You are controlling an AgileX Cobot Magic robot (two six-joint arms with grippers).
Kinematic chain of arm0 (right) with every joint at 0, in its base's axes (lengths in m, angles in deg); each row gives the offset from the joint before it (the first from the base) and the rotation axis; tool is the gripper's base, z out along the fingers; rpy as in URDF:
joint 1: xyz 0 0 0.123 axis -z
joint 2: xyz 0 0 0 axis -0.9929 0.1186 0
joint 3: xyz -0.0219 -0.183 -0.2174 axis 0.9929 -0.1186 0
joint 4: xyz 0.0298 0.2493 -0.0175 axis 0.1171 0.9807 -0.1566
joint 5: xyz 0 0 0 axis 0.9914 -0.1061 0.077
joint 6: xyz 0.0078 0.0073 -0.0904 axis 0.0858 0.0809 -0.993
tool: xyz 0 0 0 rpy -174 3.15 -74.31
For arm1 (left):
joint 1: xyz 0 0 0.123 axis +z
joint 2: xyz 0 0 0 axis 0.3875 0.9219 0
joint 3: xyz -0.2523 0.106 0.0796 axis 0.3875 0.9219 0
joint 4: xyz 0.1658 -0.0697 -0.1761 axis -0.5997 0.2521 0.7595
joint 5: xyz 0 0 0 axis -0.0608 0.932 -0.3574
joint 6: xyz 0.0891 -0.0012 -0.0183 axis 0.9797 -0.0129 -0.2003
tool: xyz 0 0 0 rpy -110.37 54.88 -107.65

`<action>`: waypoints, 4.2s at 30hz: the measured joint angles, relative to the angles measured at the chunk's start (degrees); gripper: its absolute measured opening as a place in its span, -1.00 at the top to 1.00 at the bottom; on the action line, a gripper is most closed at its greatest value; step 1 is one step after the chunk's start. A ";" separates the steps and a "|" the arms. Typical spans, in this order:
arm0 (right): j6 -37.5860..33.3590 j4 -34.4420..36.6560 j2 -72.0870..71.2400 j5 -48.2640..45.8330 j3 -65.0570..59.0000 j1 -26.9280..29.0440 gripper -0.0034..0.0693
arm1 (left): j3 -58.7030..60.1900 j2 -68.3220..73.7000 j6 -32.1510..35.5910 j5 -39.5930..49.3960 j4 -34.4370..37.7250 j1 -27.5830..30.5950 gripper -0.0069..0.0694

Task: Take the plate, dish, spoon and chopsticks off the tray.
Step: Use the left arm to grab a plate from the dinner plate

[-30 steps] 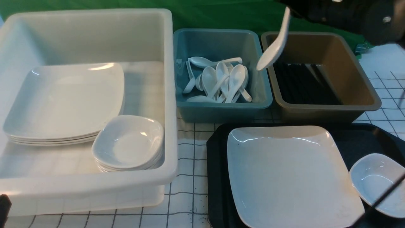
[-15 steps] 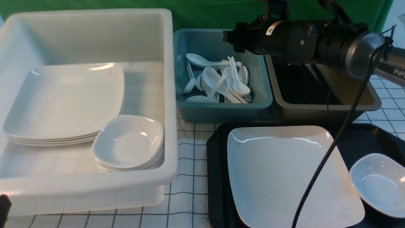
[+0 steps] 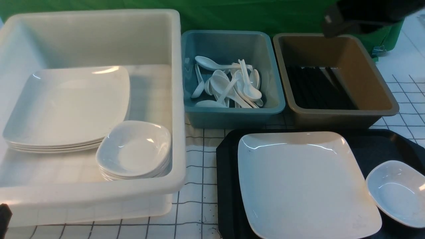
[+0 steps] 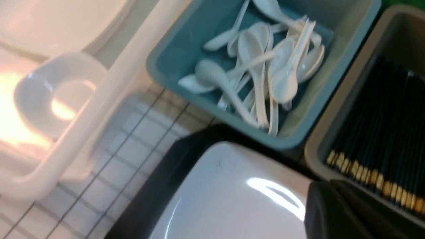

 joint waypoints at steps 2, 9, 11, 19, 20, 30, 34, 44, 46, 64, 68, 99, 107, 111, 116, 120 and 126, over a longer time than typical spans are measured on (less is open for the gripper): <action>0.00 -0.14 -2.70 -1.51 -1.90 0.00 0.89 | 0.00 0.00 0.00 0.00 0.00 0.00 0.76; 0.68 -5.08 -20.72 -2.53 -18.28 0.00 0.88 | 0.00 0.00 0.00 0.00 0.00 0.00 0.76; 1.38 -6.21 -23.39 -1.75 -21.38 0.00 0.88 | 0.00 0.00 0.00 0.00 0.00 0.00 0.76; 9.95 -9.69 -46.98 11.96 -43.91 0.00 0.86 | 0.00 0.00 -16.24 -5.34 27.52 0.00 0.76; 10.09 -9.67 -47.55 12.34 -44.42 0.00 0.86 | 0.00 0.00 -17.78 -5.59 29.05 0.00 0.76; 11.99 -10.32 -62.97 23.13 -59.39 0.00 0.84 | 0.00 0.00 -25.66 -15.21 43.29 0.00 0.76; 11.99 -10.60 -63.05 22.99 -59.80 0.00 0.82 | 0.00 0.00 -25.91 -20.20 42.28 0.00 0.76; 11.99 -15.93 -62.41 23.44 -55.49 0.00 0.81 | -30.95 9.28 -28.28 11.40 20.95 0.00 0.76; 11.99 -19.52 -61.49 21.52 -54.76 0.00 0.81 | -39.49 15.98 -26.33 22.44 17.95 0.00 0.76; 22.40 -35.38 -64.60 5.22 -54.31 0.00 0.91 | -58.26 64.73 10.86 48.25 43.46 -7.33 0.76; 27.28 -35.50 -67.58 6.84 -54.29 0.00 0.91 | -58.33 69.57 8.47 44.67 41.09 -19.77 0.76; 28.78 -33.10 -68.10 14.75 -54.29 0.00 0.91 | -70.31 106.04 -26.04 33.53 16.09 -49.95 -0.10; 28.78 -32.73 -68.10 14.44 -54.29 0.00 0.88 | -70.31 106.50 -31.03 28.96 12.43 -49.95 -0.10; 28.78 -32.68 -68.10 14.38 -54.29 0.00 0.88 | -70.31 108.57 -31.35 27.43 13.47 -49.95 -0.10; 28.80 -32.63 -68.10 14.36 -54.29 0.00 0.88 | -70.44 111.23 -31.38 25.35 15.66 -49.95 -0.10; 28.84 -32.63 -68.10 14.36 -54.29 0.00 0.88 | -70.83 111.92 -31.30 24.44 16.33 -49.95 -0.10; 28.84 -32.63 -68.10 14.27 -54.29 0.00 0.88 | -70.83 112.28 -31.30 20.06 16.85 -49.95 -0.09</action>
